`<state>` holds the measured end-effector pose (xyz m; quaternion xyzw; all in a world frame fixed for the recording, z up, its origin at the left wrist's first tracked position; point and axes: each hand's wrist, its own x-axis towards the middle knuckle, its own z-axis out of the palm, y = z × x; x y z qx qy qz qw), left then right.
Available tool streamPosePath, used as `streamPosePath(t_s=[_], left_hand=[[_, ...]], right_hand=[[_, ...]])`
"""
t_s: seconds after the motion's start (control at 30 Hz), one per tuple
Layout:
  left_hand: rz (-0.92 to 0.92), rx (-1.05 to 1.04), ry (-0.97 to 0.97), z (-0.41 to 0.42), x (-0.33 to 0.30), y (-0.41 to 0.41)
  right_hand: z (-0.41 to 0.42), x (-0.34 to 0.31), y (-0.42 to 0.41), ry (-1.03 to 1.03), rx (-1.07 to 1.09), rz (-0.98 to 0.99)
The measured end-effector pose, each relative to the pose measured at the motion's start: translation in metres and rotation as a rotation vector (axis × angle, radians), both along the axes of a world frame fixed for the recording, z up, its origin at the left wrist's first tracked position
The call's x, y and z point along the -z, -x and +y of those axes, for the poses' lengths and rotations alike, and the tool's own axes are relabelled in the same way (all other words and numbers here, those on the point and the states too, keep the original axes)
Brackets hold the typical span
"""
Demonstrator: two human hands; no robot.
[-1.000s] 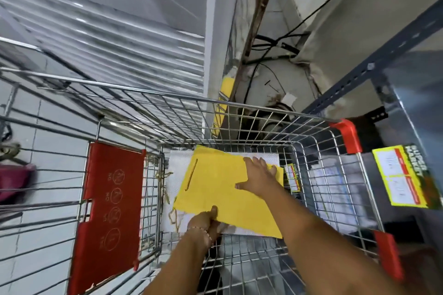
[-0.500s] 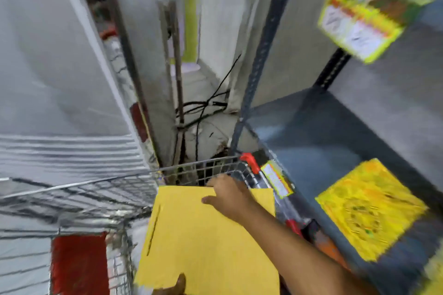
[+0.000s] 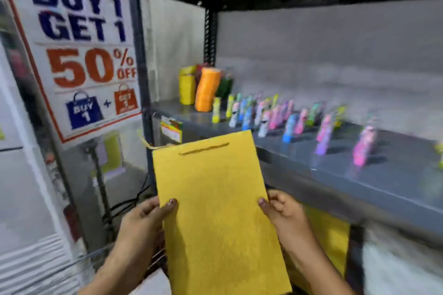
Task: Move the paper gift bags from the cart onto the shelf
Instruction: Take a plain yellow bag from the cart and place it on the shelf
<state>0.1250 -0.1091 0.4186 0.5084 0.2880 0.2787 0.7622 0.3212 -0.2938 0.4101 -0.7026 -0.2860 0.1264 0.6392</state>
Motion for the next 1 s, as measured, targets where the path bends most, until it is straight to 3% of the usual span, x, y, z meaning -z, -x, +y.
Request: streamPosePath(t_s=[0.13, 0.33, 0.53, 0.7, 1.0], left_hand=[[-0.14, 0.088, -0.223, -0.046, -0.077, -0.042], [-0.301, 0.283, -0.307, -0.107, -0.151, -0.094], [-0.423, 0.355, -0.334, -0.141, -0.195, -0.12], [-0.487, 0.387, -0.301, -0.154, -0.211, -0.129], [-0.431, 0.396, -0.276, -0.136, -0.187, -0.124]], right_hand=[[-0.069, -0.048, 0.004, -0.253, 0.158, 0.0], [-0.153, -0.11, 0.001, -0.502, 0.285, -0.104], [-0.194, -0.155, -0.006, -0.608, 0.316, -0.188], [-0.208, -0.167, -0.005, -0.615, 0.351, -0.245], [-0.194, -0.145, 0.001, -0.625, 0.33, -0.197]])
